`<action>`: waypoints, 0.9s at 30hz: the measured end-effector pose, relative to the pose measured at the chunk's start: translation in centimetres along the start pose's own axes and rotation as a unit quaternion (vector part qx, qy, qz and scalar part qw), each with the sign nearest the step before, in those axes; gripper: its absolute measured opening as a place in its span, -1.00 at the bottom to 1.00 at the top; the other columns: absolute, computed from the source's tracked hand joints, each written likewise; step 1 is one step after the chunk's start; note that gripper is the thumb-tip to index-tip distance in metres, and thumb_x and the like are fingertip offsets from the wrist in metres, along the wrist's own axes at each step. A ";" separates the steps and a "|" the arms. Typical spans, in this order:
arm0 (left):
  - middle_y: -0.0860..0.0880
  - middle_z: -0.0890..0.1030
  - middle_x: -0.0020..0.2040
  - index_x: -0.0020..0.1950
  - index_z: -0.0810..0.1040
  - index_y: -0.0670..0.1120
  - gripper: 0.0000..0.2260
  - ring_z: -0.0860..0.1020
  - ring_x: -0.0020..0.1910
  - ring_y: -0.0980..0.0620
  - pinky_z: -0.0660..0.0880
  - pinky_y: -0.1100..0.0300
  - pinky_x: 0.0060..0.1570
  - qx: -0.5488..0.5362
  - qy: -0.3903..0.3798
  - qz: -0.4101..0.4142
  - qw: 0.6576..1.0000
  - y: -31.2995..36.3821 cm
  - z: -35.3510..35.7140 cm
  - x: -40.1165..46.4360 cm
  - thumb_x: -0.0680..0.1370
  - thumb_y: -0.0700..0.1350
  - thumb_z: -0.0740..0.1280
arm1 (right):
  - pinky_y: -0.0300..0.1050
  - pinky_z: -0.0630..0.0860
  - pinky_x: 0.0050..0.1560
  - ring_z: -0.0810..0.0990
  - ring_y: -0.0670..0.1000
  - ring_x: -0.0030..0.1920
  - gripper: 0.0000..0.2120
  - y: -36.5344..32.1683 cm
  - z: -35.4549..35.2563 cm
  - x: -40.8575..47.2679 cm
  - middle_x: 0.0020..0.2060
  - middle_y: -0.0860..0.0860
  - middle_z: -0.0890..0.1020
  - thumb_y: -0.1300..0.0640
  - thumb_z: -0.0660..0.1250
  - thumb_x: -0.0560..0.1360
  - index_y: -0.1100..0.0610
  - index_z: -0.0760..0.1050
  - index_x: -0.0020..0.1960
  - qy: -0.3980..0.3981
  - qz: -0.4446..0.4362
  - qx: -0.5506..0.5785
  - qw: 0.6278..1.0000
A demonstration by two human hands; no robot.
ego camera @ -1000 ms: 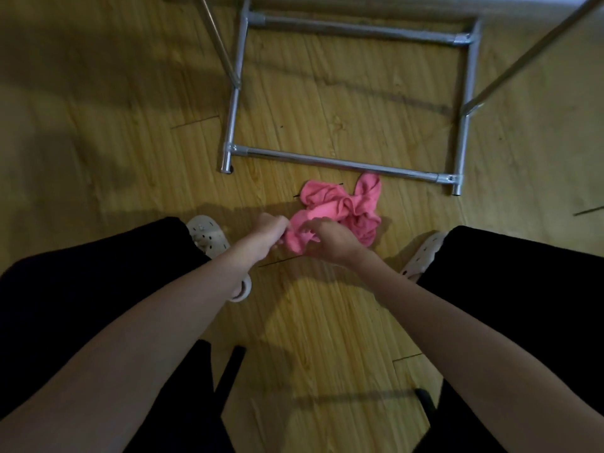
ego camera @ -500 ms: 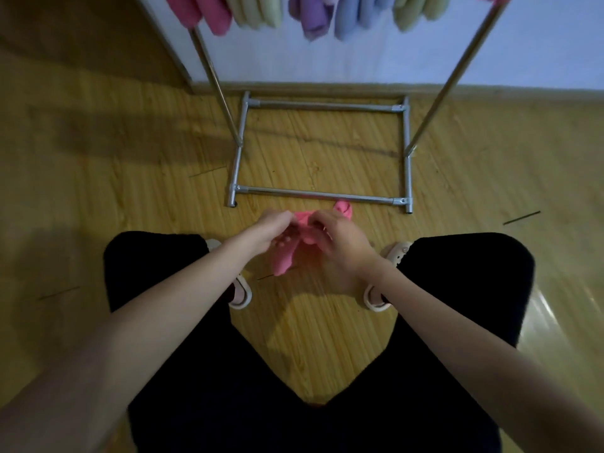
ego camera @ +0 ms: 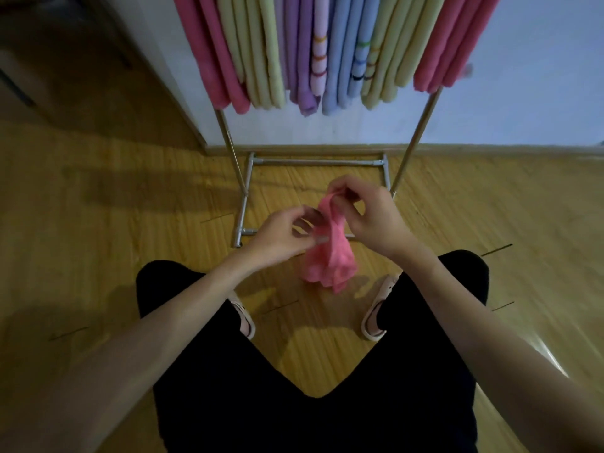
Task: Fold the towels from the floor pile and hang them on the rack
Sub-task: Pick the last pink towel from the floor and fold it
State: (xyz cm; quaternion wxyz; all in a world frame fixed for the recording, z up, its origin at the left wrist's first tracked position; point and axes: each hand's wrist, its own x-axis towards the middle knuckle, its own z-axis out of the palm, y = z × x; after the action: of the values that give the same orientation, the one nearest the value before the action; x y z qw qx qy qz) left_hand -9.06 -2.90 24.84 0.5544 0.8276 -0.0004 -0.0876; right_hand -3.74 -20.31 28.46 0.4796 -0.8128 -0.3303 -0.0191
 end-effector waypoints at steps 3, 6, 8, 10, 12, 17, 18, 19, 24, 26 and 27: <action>0.17 0.59 -0.07 0.01 0.52 0.12 -0.73 0.57 -0.09 0.23 0.55 0.24 -0.06 0.030 0.029 0.044 0.998 1.4 0.3 -0.8 0.41 -0.12 0.50 | -0.19 0.52 -0.15 0.56 -0.05 -0.20 -0.85 -2.0 -1.0 0.5 -0.23 -0.03 0.60 0.34 0.24 0.42 0.22 0.54 -0.06 0.023 -0.009 0.016 1.000; 0.20 0.58 -0.06 0.10 0.51 0.05 -0.70 0.55 -0.10 0.30 0.51 0.34 -0.06 0.055 0.046 0.068 0.995 3.0 0.4 -1.4 0.43 -0.11 0.49 | -0.29 0.49 -0.14 0.55 -0.08 -0.20 -0.84 -3.7 -1.8 1.0 -0.24 -0.05 0.59 0.34 0.25 0.42 0.22 0.55 -0.06 0.037 -0.019 0.019 0.999; 0.19 0.58 -0.07 0.09 0.53 0.03 -0.75 0.55 -0.09 0.26 0.51 0.35 -0.05 0.072 0.051 0.069 0.994 3.7 0.3 -1.7 0.46 -0.12 0.45 | -0.36 0.46 -0.14 0.54 -0.10 -0.20 -0.83 -4.5 -2.2 1.6 -0.25 -0.08 0.58 0.36 0.26 0.42 0.22 0.55 -0.05 0.042 -0.028 0.017 0.999; 0.14 0.60 -0.08 0.09 0.58 -0.05 -0.81 0.57 -0.10 0.19 0.51 0.36 -0.07 0.094 0.061 0.053 0.992 3.8 0.2 -1.8 0.49 -0.14 0.42 | -0.38 0.47 -0.13 0.56 -0.10 -0.19 -0.81 -5.4 -2.6 2.1 -0.25 -0.13 0.57 0.40 0.27 0.43 0.18 0.54 -0.05 0.051 -0.035 0.019 0.998; 0.14 0.60 -0.14 0.06 0.61 -0.09 -0.86 0.58 -0.15 0.20 0.50 0.40 -0.14 0.087 0.063 0.024 0.994 3.3 0.0 -1.9 0.51 -0.15 0.40 | -0.34 0.49 -0.10 0.58 -0.09 -0.18 -0.80 -6.1 -3.0 2.6 -0.23 -0.11 0.58 0.41 0.26 0.45 0.16 0.53 -0.04 0.061 -0.043 0.024 0.997; 0.15 0.57 -0.34 -0.08 0.63 -0.16 -0.89 0.51 -0.39 0.30 0.38 0.44 -0.36 0.104 0.034 -0.013 0.994 2.1 -0.4 -2.2 0.52 -0.12 0.39 | -0.25 0.52 -0.13 0.58 -0.08 -0.21 -0.83 -6.7 -3.4 3.4 -0.22 -0.09 0.58 0.38 0.25 0.48 0.17 0.53 -0.04 0.084 -0.043 0.038 0.995; 0.08 0.59 -0.34 -0.11 0.62 -0.18 -0.87 0.54 -0.38 0.22 0.42 0.40 -0.35 0.102 0.035 -0.027 0.994 1.9 -0.5 -2.1 0.54 -0.12 0.37 | -0.26 0.51 -0.14 0.57 -0.10 -0.22 -0.82 -6.7 -3.4 3.3 -0.23 -0.10 0.58 0.39 0.25 0.48 0.17 0.52 -0.04 0.087 -0.043 0.038 0.995; -0.01 0.62 -0.31 -0.12 0.60 -0.19 -0.84 0.60 -0.34 0.10 0.52 0.27 -0.31 0.086 0.041 -0.045 0.994 1.8 -0.7 -1.9 0.56 -0.12 0.34 | -0.29 0.50 -0.15 0.56 -0.13 -0.23 -0.82 -6.5 -3.5 3.2 -0.23 -0.09 0.58 0.39 0.25 0.48 0.16 0.52 -0.04 0.092 -0.041 0.035 0.994; -0.17 0.60 -0.24 -0.12 0.54 -0.20 -0.80 0.63 -0.17 -0.24 0.60 -0.15 -0.11 -0.051 0.141 -0.117 0.982 2.8 -2.4 -1.6 0.61 -0.23 0.17 | -0.36 0.43 -0.21 0.52 -0.15 -0.26 -0.86 -4.8 -4.3 1.6 -0.25 -0.03 0.60 0.39 0.29 0.46 0.22 0.54 -0.05 0.130 -0.011 0.014 0.991; -0.18 0.58 -0.22 -0.03 0.54 -0.25 -0.77 0.62 -0.17 -0.22 0.61 -0.08 -0.14 -0.095 0.175 -0.113 0.973 3.6 -2.8 -1.7 0.63 -0.24 0.10 | -0.36 0.41 -0.23 0.53 -0.14 -0.26 -0.87 -3.5 -4.6 0.7 -0.25 -0.02 0.61 0.38 0.31 0.45 0.22 0.55 -0.06 0.134 0.009 0.001 0.991; -0.18 0.58 -0.21 -0.02 0.53 -0.25 -0.77 0.62 -0.19 -0.19 0.61 -0.04 -0.18 -0.109 0.195 -0.112 0.968 3.9 -3.1 -1.8 0.64 -0.23 0.09 | -0.36 0.41 -0.24 0.53 -0.14 -0.25 -0.87 -2.9 -4.7 0.2 -0.24 -0.02 0.61 0.38 0.32 0.45 0.21 0.55 -0.06 0.131 0.022 -0.005 0.991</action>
State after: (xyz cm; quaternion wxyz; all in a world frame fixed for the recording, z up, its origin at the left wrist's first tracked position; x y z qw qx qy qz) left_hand -9.98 -1.45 29.85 0.6174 0.7579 0.2101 0.0147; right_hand -3.86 -23.03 33.23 0.5152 -0.8124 -0.2466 -0.1167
